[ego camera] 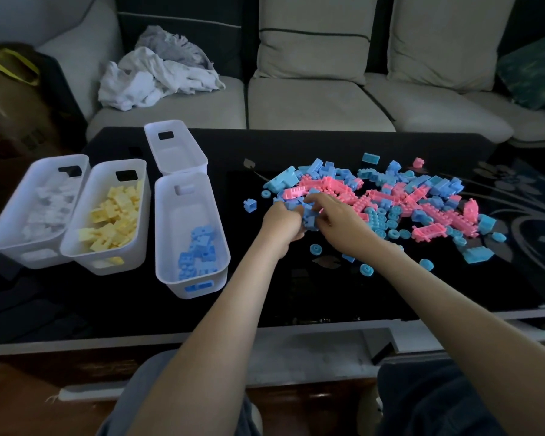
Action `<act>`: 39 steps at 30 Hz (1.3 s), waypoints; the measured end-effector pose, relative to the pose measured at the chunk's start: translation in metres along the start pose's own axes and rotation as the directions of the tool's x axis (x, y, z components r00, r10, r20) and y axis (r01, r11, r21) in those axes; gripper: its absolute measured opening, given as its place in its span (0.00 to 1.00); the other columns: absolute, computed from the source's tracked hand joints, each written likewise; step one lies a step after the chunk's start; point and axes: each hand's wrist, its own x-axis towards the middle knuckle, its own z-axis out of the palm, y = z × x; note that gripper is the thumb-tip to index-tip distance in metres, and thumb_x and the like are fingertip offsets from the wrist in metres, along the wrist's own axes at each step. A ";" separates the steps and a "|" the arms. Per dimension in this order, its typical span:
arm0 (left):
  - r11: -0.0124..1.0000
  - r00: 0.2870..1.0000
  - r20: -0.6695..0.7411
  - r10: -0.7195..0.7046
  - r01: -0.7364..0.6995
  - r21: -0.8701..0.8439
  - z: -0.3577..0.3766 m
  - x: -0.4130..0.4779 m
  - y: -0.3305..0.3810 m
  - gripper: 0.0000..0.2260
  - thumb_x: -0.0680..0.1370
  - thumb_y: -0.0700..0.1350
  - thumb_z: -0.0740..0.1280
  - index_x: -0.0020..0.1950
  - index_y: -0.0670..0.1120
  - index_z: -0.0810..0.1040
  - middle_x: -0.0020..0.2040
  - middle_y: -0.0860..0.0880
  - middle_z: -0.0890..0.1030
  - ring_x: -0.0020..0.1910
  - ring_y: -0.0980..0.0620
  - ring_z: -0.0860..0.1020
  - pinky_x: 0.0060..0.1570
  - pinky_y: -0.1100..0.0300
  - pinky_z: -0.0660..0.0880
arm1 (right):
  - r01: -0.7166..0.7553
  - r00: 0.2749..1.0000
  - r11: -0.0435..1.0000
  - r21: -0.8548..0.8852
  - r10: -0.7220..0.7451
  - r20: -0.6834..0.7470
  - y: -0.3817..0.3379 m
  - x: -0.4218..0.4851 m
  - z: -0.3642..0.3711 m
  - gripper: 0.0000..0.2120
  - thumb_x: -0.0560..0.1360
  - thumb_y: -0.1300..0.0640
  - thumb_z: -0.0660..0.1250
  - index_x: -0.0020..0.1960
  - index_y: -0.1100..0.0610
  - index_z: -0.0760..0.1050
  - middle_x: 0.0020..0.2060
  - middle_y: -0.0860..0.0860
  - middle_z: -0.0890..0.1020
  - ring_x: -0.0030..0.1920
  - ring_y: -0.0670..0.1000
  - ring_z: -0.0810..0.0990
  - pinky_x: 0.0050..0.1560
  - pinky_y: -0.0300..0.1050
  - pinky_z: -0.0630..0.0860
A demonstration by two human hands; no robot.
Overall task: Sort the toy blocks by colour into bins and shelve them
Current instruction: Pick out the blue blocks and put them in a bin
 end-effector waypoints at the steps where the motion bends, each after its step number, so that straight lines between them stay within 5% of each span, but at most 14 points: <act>1: 0.999 0.999 -0.020 0.035 -0.034 0.036 -0.001 -0.003 0.000 0.04 0.82 0.43 0.59 0.52 0.45 0.72 0.46 0.46 0.78 0.42 0.52 0.78 0.44 0.60 0.77 | 0.004 1.000 1.000 -0.004 -0.004 -0.011 -0.002 0.000 -0.001 0.17 0.76 0.68 0.57 0.63 0.58 0.69 0.57 0.55 0.74 0.52 0.47 0.71 0.50 0.36 0.65; 4: 0.939 0.977 -0.034 0.212 -0.194 0.283 -0.009 -0.014 0.003 0.09 0.81 0.46 0.58 0.58 0.43 0.70 0.49 0.44 0.79 0.42 0.50 0.78 0.39 0.60 0.73 | 0.016 0.998 0.999 0.029 -0.015 -0.055 -0.013 0.000 -0.006 0.16 0.76 0.68 0.58 0.61 0.58 0.72 0.55 0.54 0.76 0.51 0.49 0.74 0.48 0.36 0.67; 7: 0.730 0.918 0.005 0.398 -0.319 0.605 -0.027 -0.038 0.012 0.12 0.82 0.46 0.56 0.64 0.42 0.66 0.50 0.44 0.77 0.47 0.46 0.78 0.37 0.59 0.67 | 0.019 0.996 0.992 0.123 -0.007 -0.091 -0.036 -0.002 -0.010 0.17 0.76 0.68 0.58 0.62 0.56 0.72 0.52 0.50 0.76 0.48 0.47 0.76 0.45 0.35 0.71; 13: 0.538 0.836 -0.203 0.509 -0.124 0.834 -0.102 -0.072 0.042 0.16 0.83 0.47 0.54 0.67 0.39 0.64 0.59 0.38 0.76 0.58 0.40 0.75 0.44 0.57 0.64 | 0.088 0.985 0.931 0.354 -0.028 -0.170 -0.097 0.011 0.000 0.16 0.76 0.67 0.59 0.61 0.54 0.70 0.43 0.44 0.75 0.42 0.46 0.75 0.45 0.41 0.75; 17: 0.542 0.859 -0.330 0.391 0.075 0.837 -0.152 -0.078 0.039 0.16 0.83 0.48 0.55 0.66 0.39 0.66 0.59 0.40 0.77 0.54 0.41 0.76 0.44 0.55 0.66 | 0.197 0.980 0.932 0.304 -0.182 -0.077 -0.137 0.014 0.021 0.11 0.75 0.66 0.60 0.55 0.57 0.74 0.41 0.50 0.78 0.38 0.46 0.75 0.40 0.29 0.69; 20: 0.477 0.907 -0.302 0.294 0.134 0.868 -0.161 -0.074 0.030 0.12 0.82 0.46 0.57 0.61 0.40 0.72 0.56 0.42 0.78 0.51 0.45 0.77 0.49 0.56 0.71 | 0.220 0.967 0.955 0.201 -0.240 0.081 -0.149 0.013 0.036 0.11 0.77 0.62 0.61 0.59 0.57 0.73 0.44 0.52 0.78 0.39 0.47 0.73 0.36 0.31 0.68; 23: 0.439 0.940 -0.230 0.254 0.100 0.893 -0.155 -0.075 0.023 0.18 0.82 0.48 0.58 0.69 0.41 0.66 0.57 0.42 0.77 0.53 0.44 0.77 0.49 0.55 0.72 | 0.218 0.960 0.967 0.132 -0.236 0.147 -0.141 0.008 0.033 0.18 0.77 0.56 0.64 0.66 0.54 0.69 0.53 0.49 0.76 0.44 0.44 0.72 0.45 0.33 0.66; 26: 0.411 0.923 -0.201 0.329 0.051 0.910 -0.144 -0.074 0.023 0.23 0.82 0.47 0.57 0.75 0.44 0.54 0.58 0.42 0.75 0.52 0.43 0.77 0.42 0.54 0.70 | 0.178 0.972 0.982 0.062 -0.185 0.147 -0.119 0.002 0.009 0.22 0.76 0.55 0.66 0.68 0.51 0.65 0.54 0.46 0.73 0.42 0.38 0.70 0.49 0.36 0.66; 31: 0.308 0.877 -0.053 0.478 -0.110 0.945 -0.097 -0.067 0.028 0.16 0.82 0.43 0.57 0.69 0.42 0.62 0.62 0.40 0.71 0.60 0.41 0.72 0.52 0.53 0.69 | 0.012 0.950 0.967 -0.255 0.069 0.304 -0.045 -0.011 -0.036 0.18 0.76 0.57 0.66 0.64 0.54 0.69 0.59 0.51 0.75 0.53 0.49 0.74 0.54 0.42 0.71; 35: 0.293 0.916 0.055 0.397 -0.183 0.938 -0.076 -0.059 0.027 0.13 0.80 0.36 0.57 0.64 0.41 0.67 0.61 0.40 0.71 0.57 0.42 0.73 0.50 0.55 0.69 | -0.120 0.882 0.929 -0.351 0.262 0.391 0.000 -0.032 -0.050 0.19 0.75 0.55 0.67 0.64 0.54 0.68 0.59 0.52 0.73 0.52 0.50 0.72 0.52 0.44 0.71; 39: 0.236 0.957 -0.020 0.291 -0.051 0.970 -0.099 -0.058 0.032 0.12 0.78 0.34 0.56 0.60 0.37 0.70 0.47 0.41 0.76 0.46 0.44 0.76 0.42 0.57 0.68 | -0.116 0.880 0.949 -0.294 0.236 0.413 0.013 -0.037 -0.042 0.18 0.75 0.58 0.67 0.63 0.53 0.69 0.54 0.48 0.73 0.51 0.49 0.73 0.46 0.41 0.69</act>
